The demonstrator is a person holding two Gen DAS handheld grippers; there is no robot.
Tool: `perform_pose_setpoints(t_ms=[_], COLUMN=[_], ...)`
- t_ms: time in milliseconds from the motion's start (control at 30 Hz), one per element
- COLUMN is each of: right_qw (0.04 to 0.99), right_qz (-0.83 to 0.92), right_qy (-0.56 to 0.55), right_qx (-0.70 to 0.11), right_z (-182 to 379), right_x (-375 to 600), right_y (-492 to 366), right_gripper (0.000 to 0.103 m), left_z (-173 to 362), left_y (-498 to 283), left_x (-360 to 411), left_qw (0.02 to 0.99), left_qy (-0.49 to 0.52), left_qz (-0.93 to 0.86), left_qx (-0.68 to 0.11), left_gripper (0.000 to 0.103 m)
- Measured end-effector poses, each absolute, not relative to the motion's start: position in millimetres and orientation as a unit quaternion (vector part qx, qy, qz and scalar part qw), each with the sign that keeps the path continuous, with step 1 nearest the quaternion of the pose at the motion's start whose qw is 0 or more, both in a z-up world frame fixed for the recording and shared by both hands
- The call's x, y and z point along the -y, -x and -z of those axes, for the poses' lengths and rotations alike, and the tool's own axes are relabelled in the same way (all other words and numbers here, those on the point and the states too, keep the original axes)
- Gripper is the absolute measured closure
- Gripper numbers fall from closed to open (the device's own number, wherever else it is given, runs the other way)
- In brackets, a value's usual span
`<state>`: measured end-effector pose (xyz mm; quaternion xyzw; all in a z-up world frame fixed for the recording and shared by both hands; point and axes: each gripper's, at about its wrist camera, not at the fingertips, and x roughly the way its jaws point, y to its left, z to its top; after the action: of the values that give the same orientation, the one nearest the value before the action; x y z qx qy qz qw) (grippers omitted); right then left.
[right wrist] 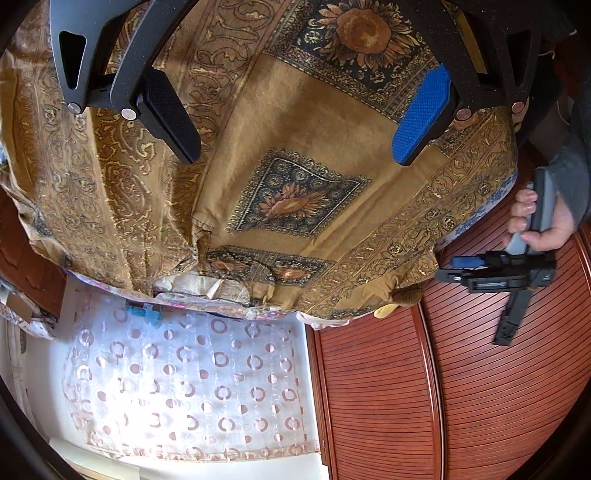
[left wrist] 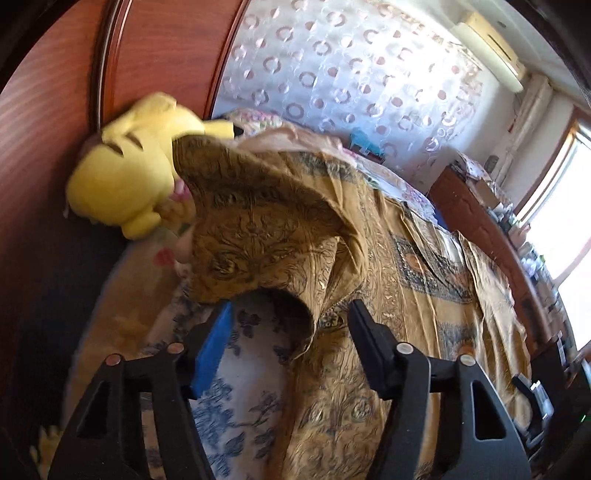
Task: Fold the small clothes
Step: 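Grasp the shirt sleeve with the left gripper and lift it, then fold the held sleeve inward across the shirt body with the left gripper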
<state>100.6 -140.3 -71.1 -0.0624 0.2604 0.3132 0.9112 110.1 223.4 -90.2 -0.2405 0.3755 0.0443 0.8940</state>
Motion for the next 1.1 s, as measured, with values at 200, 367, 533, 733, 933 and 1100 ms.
perform_pose_setpoints(t_ms=[200, 367, 533, 733, 933, 1100], right_qw=[0.894, 0.892, 0.893, 0.901, 0.912, 0.913], right_qz=[-0.340, -0.344, -0.339, -0.321, -0.297, -0.293], right_qy=[0.045, 0.052, 0.058, 0.030, 0.030, 0.030], right_qx=[-0.289, -0.289, -0.292, -0.290, -0.280, -0.281], right_z=[70.3, 70.6, 78.6, 76.4, 74.2, 73.7], right_x=[134.8, 124.2, 122.7, 146.6, 165.1, 166.0], right_y=[-115.4, -120.2, -117.2, -116.1, -106.6, -104.4], right_gripper=[0.000, 0.000, 0.000, 0.000, 0.000, 0.000], left_z=[91.1, 81.4, 59.4, 60.0, 73.2, 59.7], left_y=[-129.0, -137.8, -136.5, -133.3, -113.8, -83.7], left_x=[-231.1, -225.5, -180.7, -120.7, -95.5, -108.8], left_qw=[0.883, 0.896, 0.929, 0.924, 0.911, 0.918], left_qy=[0.301, 0.273, 0.146, 0.071, 0.041, 0.071], left_qz=[-0.014, -0.022, -0.020, 0.059, 0.074, 0.078], left_qx=[-0.361, -0.349, -0.340, -0.372, -0.403, -0.383], left_gripper=[0.049, 0.084, 0.094, 0.094, 0.089, 0.048])
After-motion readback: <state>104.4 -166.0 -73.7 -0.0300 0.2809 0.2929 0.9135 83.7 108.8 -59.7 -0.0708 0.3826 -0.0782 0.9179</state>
